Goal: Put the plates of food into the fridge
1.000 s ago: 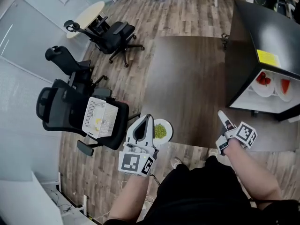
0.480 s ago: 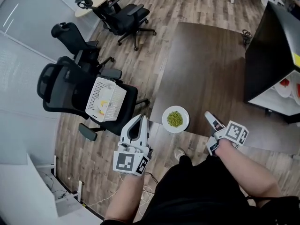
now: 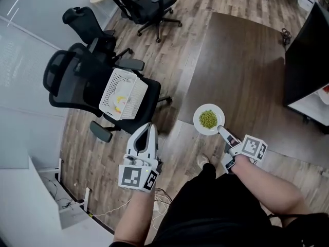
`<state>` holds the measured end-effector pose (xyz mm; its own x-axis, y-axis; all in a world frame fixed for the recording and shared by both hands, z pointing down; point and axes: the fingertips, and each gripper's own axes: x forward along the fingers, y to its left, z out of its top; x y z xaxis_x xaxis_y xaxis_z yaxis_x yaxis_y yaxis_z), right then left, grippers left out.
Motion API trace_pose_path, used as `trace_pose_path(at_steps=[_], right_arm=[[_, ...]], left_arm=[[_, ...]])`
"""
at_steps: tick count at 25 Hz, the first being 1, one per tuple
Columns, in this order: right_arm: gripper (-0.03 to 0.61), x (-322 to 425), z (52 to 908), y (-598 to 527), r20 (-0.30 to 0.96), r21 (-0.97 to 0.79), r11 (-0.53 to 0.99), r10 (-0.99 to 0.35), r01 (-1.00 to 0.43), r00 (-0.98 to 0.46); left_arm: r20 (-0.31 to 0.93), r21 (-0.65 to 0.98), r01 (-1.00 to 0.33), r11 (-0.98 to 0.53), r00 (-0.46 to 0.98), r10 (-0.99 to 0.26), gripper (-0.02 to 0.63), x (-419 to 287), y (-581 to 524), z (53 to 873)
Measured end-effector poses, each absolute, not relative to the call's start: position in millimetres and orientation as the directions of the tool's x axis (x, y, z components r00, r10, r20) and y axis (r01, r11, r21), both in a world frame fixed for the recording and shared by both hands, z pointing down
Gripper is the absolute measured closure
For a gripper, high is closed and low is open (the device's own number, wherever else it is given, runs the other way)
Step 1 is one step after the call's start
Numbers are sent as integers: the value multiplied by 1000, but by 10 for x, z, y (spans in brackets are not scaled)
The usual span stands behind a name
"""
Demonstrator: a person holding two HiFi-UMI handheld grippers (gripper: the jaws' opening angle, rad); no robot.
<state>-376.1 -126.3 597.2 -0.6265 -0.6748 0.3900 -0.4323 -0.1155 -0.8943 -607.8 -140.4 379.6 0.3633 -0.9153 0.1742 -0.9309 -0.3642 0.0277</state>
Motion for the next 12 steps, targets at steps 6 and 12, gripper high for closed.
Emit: trace_pose_path(at_steps=[6,12], right_arm=[[253,-4119,6212,-1043,359,-925,-171,-687,-338,-632],[267,-4255,6605,-961,358,-931,-227,-716,-285,-599]], left_arm=[[206,51,-927,-373,375,-904,611,-6263,-1287,4037],[248,60,-923,-380,383,-890,611,-6377,-1307,4248]])
